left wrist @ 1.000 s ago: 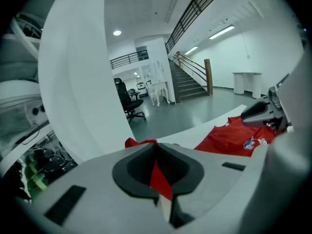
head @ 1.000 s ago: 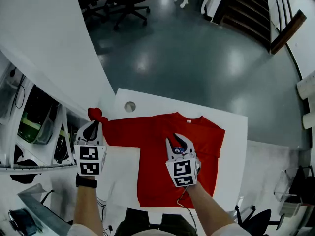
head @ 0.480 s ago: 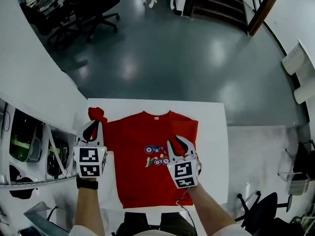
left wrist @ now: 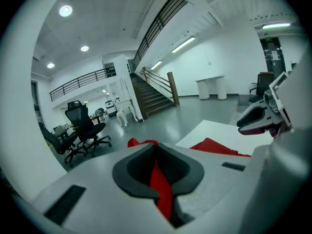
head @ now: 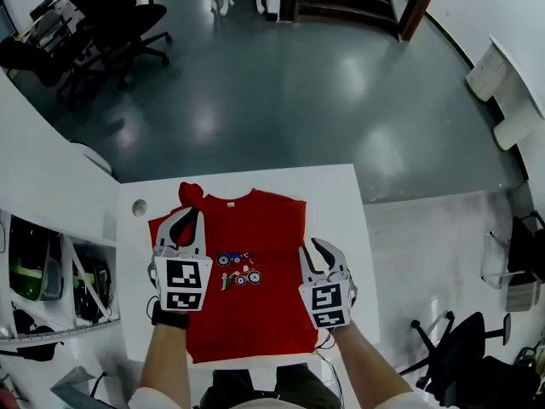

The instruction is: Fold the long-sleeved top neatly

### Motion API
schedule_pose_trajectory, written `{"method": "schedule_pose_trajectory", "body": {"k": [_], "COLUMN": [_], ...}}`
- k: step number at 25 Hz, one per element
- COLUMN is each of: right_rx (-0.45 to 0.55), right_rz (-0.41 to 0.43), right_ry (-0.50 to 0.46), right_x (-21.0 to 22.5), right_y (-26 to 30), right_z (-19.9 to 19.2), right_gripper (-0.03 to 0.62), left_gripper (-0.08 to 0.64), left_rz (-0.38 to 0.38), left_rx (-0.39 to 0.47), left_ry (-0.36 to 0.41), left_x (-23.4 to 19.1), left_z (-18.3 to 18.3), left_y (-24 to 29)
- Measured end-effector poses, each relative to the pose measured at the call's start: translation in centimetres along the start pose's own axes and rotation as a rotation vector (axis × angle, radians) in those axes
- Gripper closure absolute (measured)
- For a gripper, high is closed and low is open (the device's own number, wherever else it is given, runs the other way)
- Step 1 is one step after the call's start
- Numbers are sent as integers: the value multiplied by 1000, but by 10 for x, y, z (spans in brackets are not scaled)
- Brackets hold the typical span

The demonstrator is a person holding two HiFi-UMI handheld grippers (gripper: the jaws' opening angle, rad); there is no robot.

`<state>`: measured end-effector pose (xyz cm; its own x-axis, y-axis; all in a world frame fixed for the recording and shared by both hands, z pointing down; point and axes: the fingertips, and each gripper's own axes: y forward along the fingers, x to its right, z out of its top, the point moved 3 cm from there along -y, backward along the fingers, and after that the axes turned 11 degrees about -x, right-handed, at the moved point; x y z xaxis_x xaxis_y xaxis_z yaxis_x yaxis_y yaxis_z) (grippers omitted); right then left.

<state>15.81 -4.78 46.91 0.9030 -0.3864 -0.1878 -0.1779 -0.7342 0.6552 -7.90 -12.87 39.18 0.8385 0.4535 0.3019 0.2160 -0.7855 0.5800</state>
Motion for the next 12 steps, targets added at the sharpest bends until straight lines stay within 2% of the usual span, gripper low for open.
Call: {"method": "schedule_pose_trajectory", "body": {"k": [2, 7, 12], "right_rx": [-15, -36, -49], "right_rz": [-13, -37, -54], "right_ry": [16, 43, 64], "right_x": [13, 37, 54], "right_y": [-7, -18, -22], "right_z": [-12, -36, -54], "right_gripper": [490, 490, 489], "left_gripper": [537, 537, 537], "left_rz": [10, -43, -95], "left_rx": [17, 5, -17], "left_ry": [44, 271, 330], "left_x": [27, 104, 146], "left_z": [5, 9, 6], "left_y": [7, 27, 45]}}
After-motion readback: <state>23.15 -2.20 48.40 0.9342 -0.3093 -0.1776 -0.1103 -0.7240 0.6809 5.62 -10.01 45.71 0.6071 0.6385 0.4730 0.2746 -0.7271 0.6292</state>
